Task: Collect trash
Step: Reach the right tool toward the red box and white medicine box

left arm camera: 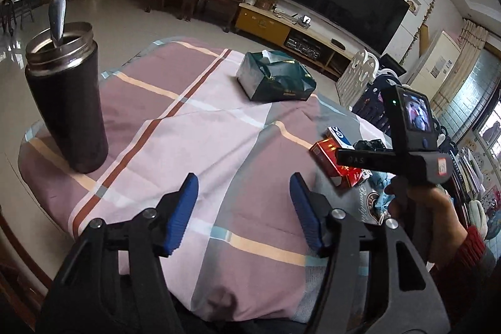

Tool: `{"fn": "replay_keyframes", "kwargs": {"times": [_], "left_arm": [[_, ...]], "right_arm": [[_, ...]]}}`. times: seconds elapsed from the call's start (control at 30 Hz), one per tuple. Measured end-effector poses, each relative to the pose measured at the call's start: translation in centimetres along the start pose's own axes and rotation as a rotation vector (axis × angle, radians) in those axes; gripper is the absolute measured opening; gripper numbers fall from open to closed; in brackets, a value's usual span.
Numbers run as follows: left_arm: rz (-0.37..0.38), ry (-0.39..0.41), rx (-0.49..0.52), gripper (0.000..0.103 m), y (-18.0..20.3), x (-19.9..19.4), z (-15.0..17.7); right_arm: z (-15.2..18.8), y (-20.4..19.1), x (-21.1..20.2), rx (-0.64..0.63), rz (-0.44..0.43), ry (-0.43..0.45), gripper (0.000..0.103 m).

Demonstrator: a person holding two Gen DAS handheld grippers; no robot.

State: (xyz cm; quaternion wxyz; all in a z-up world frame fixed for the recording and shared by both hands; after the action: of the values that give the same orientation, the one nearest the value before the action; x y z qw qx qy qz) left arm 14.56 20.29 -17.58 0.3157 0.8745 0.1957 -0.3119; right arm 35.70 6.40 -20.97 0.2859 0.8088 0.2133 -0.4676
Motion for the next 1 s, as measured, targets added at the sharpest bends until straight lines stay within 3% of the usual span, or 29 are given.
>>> {"fn": "replay_keyframes", "kwargs": {"times": [0.13, 0.27, 0.3, 0.33, 0.37, 0.4, 0.53, 0.67, 0.73, 0.8, 0.83, 0.9, 1.0], "left_arm": [[-0.002, -0.011, -0.004, 0.063, 0.0, 0.4, 0.4], [-0.003, -0.022, 0.009, 0.064, 0.5, 0.7, 0.9], [-0.002, -0.023, 0.009, 0.064, 0.5, 0.7, 1.0], [-0.002, -0.023, 0.007, 0.064, 0.5, 0.7, 0.9], [-0.003, -0.023, 0.004, 0.064, 0.5, 0.8, 0.9], [-0.006, -0.022, 0.000, 0.064, 0.4, 0.8, 0.9], [-0.012, -0.022, -0.039, 0.064, -0.3, 0.7, 0.8], [-0.011, -0.022, -0.110, 0.066, -1.5, 0.8, 0.5], [-0.008, -0.037, -0.137, 0.066, -1.8, 1.0, 0.5], [-0.010, -0.048, -0.145, 0.067, -2.0, 1.1, 0.7], [-0.014, -0.051, -0.143, 0.067, -1.9, 1.2, 0.8], [-0.018, -0.056, -0.138, 0.068, -1.8, 1.4, 0.9], [-0.021, -0.070, -0.131, 0.070, -1.7, 1.7, 1.1]], "right_arm": [[0.1, 0.0, 2.4, -0.019, 0.046, -0.065, 0.090], [1.2, -0.9, 3.1, 0.028, -0.037, -0.086, 0.090], [1.3, -1.4, 2.8, -0.001, -0.032, -0.079, 0.085], [1.4, -1.9, 2.5, -0.029, -0.024, -0.072, 0.069], [1.5, -2.6, 2.1, -0.053, -0.022, -0.070, 0.062], [1.6, -3.2, 1.8, -0.058, -0.047, -0.074, 0.062], [2.2, -5.9, 0.2, -0.051, -0.184, -0.069, 0.060], [4.1, -10.4, -2.0, -0.041, -0.494, -0.118, 0.062], [4.3, -11.4, -3.4, -0.045, -0.587, -0.114, 0.065], [3.2, -9.7, -4.6, -0.010, -0.566, -0.027, 0.076], [2.4, -8.1, -4.7, 0.018, -0.520, 0.010, 0.081], [1.2, -4.0, -4.2, 0.115, -0.381, 0.064, 0.082], [0.4, 0.8, -2.0, 0.232, -0.219, 0.039, 0.082]]}}
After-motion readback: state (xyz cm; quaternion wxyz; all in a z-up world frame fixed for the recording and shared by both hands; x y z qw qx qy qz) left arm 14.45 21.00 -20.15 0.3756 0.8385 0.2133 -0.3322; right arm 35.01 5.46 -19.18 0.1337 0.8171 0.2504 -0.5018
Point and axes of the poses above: each gripper's, at about its wrist camera, not at the fingertips, and x roughly the way its jaws point, y to its right, z to its underside, the point moved 8 cm from there along x, roughly the way its jaws point, and after that the axes turned 10 degrees about -x, right-handed, at the moved point
